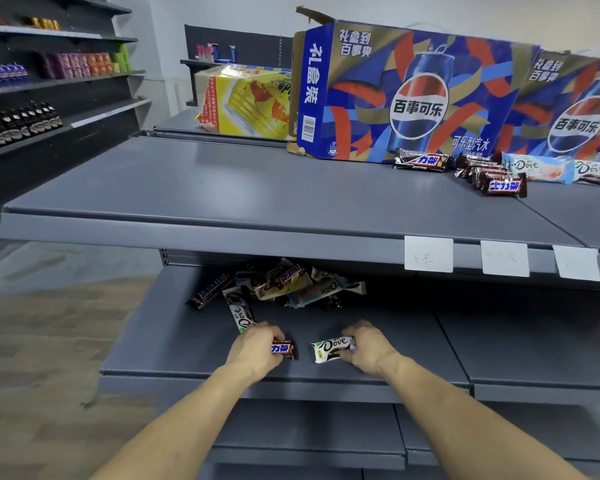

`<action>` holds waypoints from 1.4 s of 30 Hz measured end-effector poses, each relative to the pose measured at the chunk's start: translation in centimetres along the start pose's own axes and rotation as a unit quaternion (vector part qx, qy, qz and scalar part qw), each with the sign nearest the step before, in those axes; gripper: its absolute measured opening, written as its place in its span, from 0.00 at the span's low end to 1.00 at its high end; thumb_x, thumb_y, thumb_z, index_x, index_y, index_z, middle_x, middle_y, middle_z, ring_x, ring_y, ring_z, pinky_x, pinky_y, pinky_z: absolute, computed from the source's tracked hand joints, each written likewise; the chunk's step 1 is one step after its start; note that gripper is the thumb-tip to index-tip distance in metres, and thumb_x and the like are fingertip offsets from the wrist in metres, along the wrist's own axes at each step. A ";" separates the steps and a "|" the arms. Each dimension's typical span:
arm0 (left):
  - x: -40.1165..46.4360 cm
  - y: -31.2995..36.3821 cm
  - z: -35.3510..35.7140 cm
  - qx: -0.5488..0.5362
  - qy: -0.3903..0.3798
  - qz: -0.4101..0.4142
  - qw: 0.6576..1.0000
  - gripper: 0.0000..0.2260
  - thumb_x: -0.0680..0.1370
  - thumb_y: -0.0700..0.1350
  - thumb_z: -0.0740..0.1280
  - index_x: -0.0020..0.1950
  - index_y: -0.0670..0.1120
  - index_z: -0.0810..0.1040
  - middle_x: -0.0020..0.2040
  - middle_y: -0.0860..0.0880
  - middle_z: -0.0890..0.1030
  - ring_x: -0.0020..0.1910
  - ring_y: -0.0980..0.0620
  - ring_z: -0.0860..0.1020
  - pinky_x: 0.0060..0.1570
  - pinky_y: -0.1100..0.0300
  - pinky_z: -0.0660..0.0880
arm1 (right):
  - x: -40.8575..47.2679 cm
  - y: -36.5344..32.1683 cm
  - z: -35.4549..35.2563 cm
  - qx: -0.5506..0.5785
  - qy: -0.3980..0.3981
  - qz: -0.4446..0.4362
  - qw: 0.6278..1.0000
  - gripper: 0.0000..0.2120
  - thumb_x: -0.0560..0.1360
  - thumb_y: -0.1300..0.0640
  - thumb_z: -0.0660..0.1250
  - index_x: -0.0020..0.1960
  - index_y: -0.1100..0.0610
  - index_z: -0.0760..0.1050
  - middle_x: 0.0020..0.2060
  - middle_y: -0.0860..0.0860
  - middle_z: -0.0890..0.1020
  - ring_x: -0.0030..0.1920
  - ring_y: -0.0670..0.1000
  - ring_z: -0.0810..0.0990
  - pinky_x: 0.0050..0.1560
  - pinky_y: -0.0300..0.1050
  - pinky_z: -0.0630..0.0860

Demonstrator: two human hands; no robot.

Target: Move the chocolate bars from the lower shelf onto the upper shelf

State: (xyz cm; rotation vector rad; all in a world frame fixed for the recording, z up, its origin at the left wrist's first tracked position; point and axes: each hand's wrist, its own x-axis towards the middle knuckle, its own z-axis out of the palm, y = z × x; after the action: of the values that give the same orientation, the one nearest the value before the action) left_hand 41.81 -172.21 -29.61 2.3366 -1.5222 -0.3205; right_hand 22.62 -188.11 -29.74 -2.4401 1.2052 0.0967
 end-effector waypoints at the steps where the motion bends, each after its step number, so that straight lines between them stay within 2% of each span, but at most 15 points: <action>1: 0.0 0.1 0.1 0.002 -0.001 0.000 1.000 0.15 0.75 0.46 0.69 0.61 0.53 0.77 0.56 0.52 0.76 0.56 0.50 0.74 0.53 0.59 0.72 | 0.0 0.0 0.1 -0.001 0.000 -0.003 1.000 0.26 0.75 0.52 0.71 0.71 0.56 0.71 0.66 0.54 0.69 0.64 0.53 0.74 0.66 0.37 0.66; 5: 0.2 0.1 0.3 0.009 -0.003 0.002 1.000 0.16 0.74 0.43 0.68 0.62 0.52 0.77 0.56 0.51 0.76 0.56 0.50 0.74 0.53 0.58 0.73 | -0.6 0.0 0.2 -0.021 -0.004 -0.015 1.000 0.21 0.76 0.58 0.69 0.68 0.55 0.73 0.65 0.54 0.69 0.61 0.54 0.76 0.64 0.40 0.69; 9: 0.1 0.3 0.5 -0.001 0.001 0.001 1.000 0.17 0.74 0.41 0.69 0.62 0.52 0.78 0.57 0.52 0.75 0.56 0.50 0.74 0.52 0.59 0.74 | -2.2 0.5 0.4 -0.034 0.041 0.015 0.998 0.17 0.76 0.50 0.69 0.64 0.50 0.75 0.59 0.50 0.71 0.53 0.55 0.79 0.54 0.44 0.75; 11: -0.1 0.6 0.5 -0.020 0.019 0.004 1.000 0.16 0.73 0.42 0.70 0.60 0.53 0.79 0.56 0.54 0.73 0.55 0.51 0.74 0.50 0.60 0.74 | -3.2 0.9 0.5 -0.031 0.082 0.016 0.996 0.16 0.76 0.49 0.68 0.63 0.50 0.75 0.58 0.49 0.71 0.53 0.54 0.78 0.52 0.46 0.76; 15: -0.4 2.1 0.4 -0.047 0.052 0.020 0.997 0.16 0.73 0.42 0.71 0.58 0.55 0.79 0.54 0.54 0.73 0.53 0.53 0.74 0.49 0.62 0.72 | -4.9 1.8 -0.1 -0.012 0.146 0.020 0.989 0.17 0.77 0.51 0.68 0.65 0.49 0.74 0.59 0.47 0.71 0.55 0.52 0.76 0.52 0.48 0.76; 18: -0.7 3.7 0.3 -0.058 0.056 0.032 0.996 0.16 0.72 0.42 0.71 0.58 0.56 0.78 0.53 0.54 0.73 0.54 0.52 0.73 0.48 0.60 0.72 | -5.9 2.4 -0.9 -0.024 0.152 0.016 0.988 0.18 0.77 0.51 0.68 0.66 0.49 0.73 0.60 0.47 0.71 0.57 0.51 0.75 0.53 0.47 0.77; 21: -0.9 5.3 0.2 -0.061 0.062 0.038 0.995 0.17 0.72 0.42 0.71 0.58 0.57 0.78 0.53 0.54 0.74 0.56 0.52 0.72 0.52 0.59 0.72 | -7.0 3.1 -1.9 -0.036 0.163 0.007 0.986 0.18 0.77 0.51 0.68 0.66 0.49 0.73 0.61 0.46 0.72 0.59 0.50 0.74 0.53 0.47 0.76; 25: -1.4 7.9 -0.1 -0.038 0.073 0.054 0.995 0.19 0.72 0.45 0.72 0.62 0.56 0.76 0.54 0.55 0.76 0.57 0.53 0.71 0.57 0.58 0.71 | -8.9 4.2 -2.7 -0.044 0.179 -0.006 0.983 0.19 0.77 0.51 0.67 0.67 0.50 0.72 0.61 0.46 0.71 0.60 0.50 0.73 0.52 0.46 0.76; 35: -6.3 16.9 -0.3 0.031 0.111 0.048 0.992 0.15 0.74 0.53 0.72 0.61 0.56 0.78 0.53 0.56 0.77 0.54 0.54 0.72 0.55 0.59 0.70 | -16.3 9.4 -6.2 -0.036 0.216 -0.045 0.975 0.19 0.78 0.50 0.66 0.68 0.49 0.70 0.61 0.45 0.71 0.59 0.49 0.72 0.53 0.46 0.76; 42: -11.7 25.3 -1.7 0.064 0.182 0.061 0.979 0.16 0.76 0.54 0.70 0.63 0.55 0.79 0.54 0.56 0.78 0.55 0.53 0.72 0.56 0.57 0.70 | -23.3 13.9 -10.5 -0.060 0.251 -0.116 0.959 0.21 0.78 0.46 0.65 0.69 0.48 0.70 0.60 0.44 0.71 0.58 0.47 0.72 0.51 0.44 0.76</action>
State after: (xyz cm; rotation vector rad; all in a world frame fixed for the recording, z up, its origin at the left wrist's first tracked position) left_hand 16.48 -170.69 -18.06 2.2256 -1.5256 0.2320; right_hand -3.91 -182.38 -19.16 -2.7914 1.1141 -0.5651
